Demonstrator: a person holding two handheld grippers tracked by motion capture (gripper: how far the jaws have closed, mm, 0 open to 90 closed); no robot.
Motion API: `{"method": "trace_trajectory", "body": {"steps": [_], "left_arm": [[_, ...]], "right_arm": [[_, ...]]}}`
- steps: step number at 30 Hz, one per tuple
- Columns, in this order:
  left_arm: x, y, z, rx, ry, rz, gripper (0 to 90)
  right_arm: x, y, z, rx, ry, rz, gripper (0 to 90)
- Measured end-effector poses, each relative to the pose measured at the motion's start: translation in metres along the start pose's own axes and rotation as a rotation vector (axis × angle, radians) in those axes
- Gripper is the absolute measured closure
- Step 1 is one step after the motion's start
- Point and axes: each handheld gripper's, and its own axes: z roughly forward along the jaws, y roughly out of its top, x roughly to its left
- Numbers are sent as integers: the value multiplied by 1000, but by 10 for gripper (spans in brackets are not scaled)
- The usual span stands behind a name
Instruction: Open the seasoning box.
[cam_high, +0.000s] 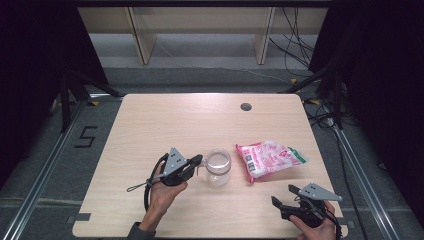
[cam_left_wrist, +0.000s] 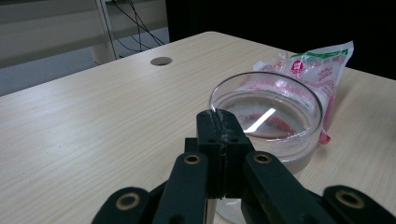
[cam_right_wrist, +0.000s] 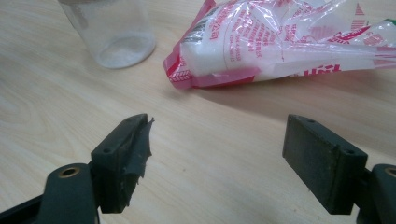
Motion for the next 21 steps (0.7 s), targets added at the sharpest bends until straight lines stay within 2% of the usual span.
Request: {"method": "trace_trajectory", "body": {"steps": [2, 3, 4, 5, 7, 9, 10, 11, 12, 13, 14, 15, 16, 18, 19, 21], "left_arm": [[0, 0, 0, -3, -1, -2, 887], [0, 0, 0, -2, -1, 0, 886], [1, -1, 0, -7, -5, -4, 886], [1, -1, 0, -7, -5, -4, 886], [1, -1, 0, -10, -5, -12, 886], [1, -1, 0, -7, -5, -10, 886], [1, -1, 0, -7, -6, -7, 886], [1, -1, 0, -7, -7, -5, 886], [1, -1, 0, -8, -7, -9, 886], [1, -1, 0, -6, -7, -10, 884], [3, -1, 0, -3, -8, 5, 884], [3, -1, 0, -1, -6, 6, 883], [3, -2, 0, -3, -7, 0, 878], [3, -2, 1, 1, -2, -11, 877], [4, -2, 1, 1, -4, -3, 877], [2, -3, 1, -6, -10, -13, 878]], "right_arm": [[1, 0, 1, -2, -8, -4, 208], [3, 1, 3, -13, 5, -6, 203], [6, 3, 5, -31, 10, -33, 195], [10, 5, 6, -34, 16, -29, 191], [14, 9, 10, -46, 27, -70, 185], [17, 11, 11, -49, 41, -72, 189], [22, 13, 13, -47, 50, -55, 223], [22, 16, 15, -47, 62, -98, 319], [26, 18, 18, -65, 105, -108, 390], [33, 24, 21, -62, 128, -144, 470], [33, 24, 21, -62, 128, -144, 470], [35, 27, 24, -75, 130, -187, 494], [41, 32, 30, -67, 150, -190, 530], [44, 34, 33, -58, 150, -176, 555], [46, 37, 36, -68, 160, -194, 592], [50, 42, 39, -89, 158, -186, 653]]}}
